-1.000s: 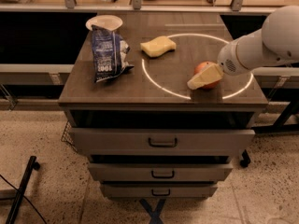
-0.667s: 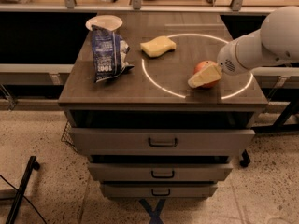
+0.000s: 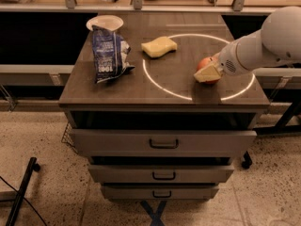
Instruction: Move apple near sponge
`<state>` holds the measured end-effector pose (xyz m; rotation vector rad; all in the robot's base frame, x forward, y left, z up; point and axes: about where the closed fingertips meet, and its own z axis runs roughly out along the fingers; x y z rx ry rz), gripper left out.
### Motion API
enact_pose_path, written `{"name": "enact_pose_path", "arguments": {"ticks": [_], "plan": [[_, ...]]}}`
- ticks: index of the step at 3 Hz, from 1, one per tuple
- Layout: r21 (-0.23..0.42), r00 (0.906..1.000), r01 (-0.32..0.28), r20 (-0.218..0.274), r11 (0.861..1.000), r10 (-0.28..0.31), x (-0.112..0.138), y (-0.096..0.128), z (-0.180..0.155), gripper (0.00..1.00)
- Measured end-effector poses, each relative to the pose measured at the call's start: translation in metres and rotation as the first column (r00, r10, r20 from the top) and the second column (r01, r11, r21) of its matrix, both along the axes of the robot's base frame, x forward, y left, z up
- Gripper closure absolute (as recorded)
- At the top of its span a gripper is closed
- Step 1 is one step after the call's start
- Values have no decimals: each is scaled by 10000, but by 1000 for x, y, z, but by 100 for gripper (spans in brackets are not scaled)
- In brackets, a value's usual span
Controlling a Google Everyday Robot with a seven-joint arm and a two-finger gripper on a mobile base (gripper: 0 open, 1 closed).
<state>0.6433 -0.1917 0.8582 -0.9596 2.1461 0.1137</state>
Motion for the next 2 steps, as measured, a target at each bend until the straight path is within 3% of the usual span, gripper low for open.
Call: {"name": "enact_pose_path", "arguments": {"ticks": [1,2], "plan": [[356,9998,-90,-186,9993,97,10,13,13,83],[498,9990,-435,75,9978,431,47,44,43,100]]}}
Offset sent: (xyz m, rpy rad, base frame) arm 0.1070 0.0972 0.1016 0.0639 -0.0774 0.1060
